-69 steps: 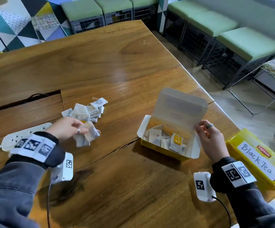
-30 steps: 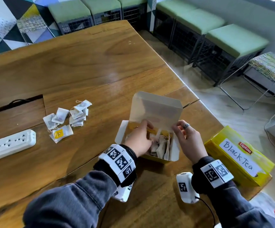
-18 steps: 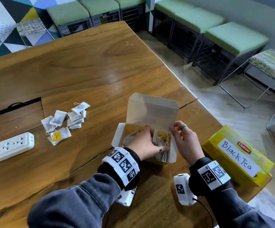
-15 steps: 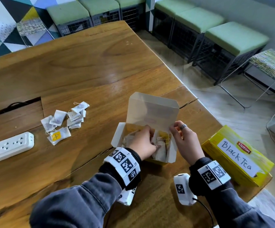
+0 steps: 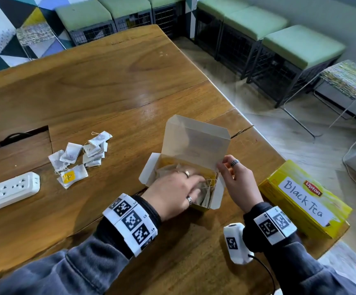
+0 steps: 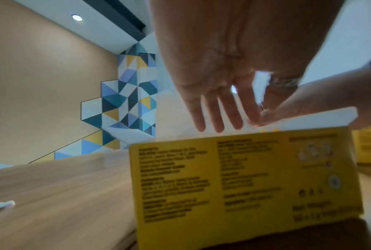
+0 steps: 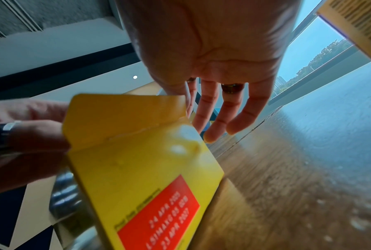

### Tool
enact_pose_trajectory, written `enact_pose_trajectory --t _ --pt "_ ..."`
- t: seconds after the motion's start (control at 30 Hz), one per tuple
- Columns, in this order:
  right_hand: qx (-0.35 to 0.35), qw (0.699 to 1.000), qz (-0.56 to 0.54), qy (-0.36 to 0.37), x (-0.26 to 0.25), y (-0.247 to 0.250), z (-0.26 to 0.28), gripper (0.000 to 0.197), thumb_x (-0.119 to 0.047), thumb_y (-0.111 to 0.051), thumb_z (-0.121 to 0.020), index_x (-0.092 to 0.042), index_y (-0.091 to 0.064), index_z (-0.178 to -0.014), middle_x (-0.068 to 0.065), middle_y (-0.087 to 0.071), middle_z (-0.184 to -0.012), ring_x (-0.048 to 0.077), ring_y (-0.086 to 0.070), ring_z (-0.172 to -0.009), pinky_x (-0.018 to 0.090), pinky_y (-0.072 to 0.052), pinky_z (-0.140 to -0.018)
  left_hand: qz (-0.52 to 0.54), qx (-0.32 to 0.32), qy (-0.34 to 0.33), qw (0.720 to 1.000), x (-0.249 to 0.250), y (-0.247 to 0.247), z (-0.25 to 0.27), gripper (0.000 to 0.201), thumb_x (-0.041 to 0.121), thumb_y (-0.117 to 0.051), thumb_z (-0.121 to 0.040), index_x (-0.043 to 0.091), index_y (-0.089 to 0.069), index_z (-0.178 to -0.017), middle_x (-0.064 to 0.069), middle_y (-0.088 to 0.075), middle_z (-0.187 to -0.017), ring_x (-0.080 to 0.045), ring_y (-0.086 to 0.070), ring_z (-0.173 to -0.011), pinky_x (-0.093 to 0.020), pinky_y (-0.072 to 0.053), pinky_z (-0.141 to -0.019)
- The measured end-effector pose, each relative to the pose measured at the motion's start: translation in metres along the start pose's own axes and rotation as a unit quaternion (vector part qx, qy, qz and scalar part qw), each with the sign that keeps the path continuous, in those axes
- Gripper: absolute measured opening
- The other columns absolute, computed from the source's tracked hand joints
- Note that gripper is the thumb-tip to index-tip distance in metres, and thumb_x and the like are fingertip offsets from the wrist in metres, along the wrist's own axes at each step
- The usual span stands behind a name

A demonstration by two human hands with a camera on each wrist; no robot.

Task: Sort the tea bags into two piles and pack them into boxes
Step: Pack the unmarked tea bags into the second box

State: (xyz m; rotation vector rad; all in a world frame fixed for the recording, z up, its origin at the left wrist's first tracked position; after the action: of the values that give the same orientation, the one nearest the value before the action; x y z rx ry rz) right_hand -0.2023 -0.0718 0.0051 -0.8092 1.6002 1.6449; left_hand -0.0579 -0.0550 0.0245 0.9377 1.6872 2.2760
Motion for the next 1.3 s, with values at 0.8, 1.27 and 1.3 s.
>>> enact_pose_trajectory --t 0.8,1.27,1.3 --pt "0.008 0.999 0.035 -0.004 0.005 0.001 -0.003 0.008 -0.024 -0.045 -0.097 -0.022 -0.050 -0.091 -0.001 -0.059 -0.084 -0.002 -0.049 -0.068 0.010 -0.039 -0.052 0.279 -0.015 0.261 0.924 -0.039 -0.018 -0.019 0.014 0.032 -0.055 -0.088 0.026 -0.067 -0.093 0.002 -0.069 -0.093 -0.020 -0.063 -0.094 -0.035 -0.051 -0.087" --pt "0.026 0.998 0.059 0.010 -0.003 -0.002 -0.012 0.011 -0.022 -0.048 -0.096 -0.016 -0.055 -0.092 0.002 -0.057 -0.080 0.016 -0.049 -0.069 0.024 -0.038 -0.057 0.149 0.250 0.125 0.948 -0.068 0.053 0.025 0.021 0.016 -0.060 -0.086 0.023 -0.056 -0.105 0.012 -0.055 -0.080 -0.003 -0.047 -0.058 -0.023 -0.044 -0.056" --pt "0.028 0.998 0.062 0.009 -0.003 -0.001 -0.014 0.010 -0.022 -0.048 -0.096 -0.016 -0.055 -0.091 0.003 -0.057 -0.079 0.018 -0.049 -0.070 0.027 -0.036 -0.059 0.158 0.296 0.150 0.930 -0.086 0.065 0.037 0.018 0.014 -0.059 -0.086 0.021 -0.057 -0.103 0.012 -0.054 -0.079 -0.002 -0.046 -0.055 -0.021 -0.040 -0.054"
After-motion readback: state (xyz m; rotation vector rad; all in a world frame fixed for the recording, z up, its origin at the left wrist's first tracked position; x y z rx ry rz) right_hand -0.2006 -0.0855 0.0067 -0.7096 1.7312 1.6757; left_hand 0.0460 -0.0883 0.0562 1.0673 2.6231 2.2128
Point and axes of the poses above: each hand's wrist, its own z-axis away from the middle knuckle, its own y-axis out of the back of the hand, x = y × z, the point moved 7 cm from there along -z, towards the middle knuckle
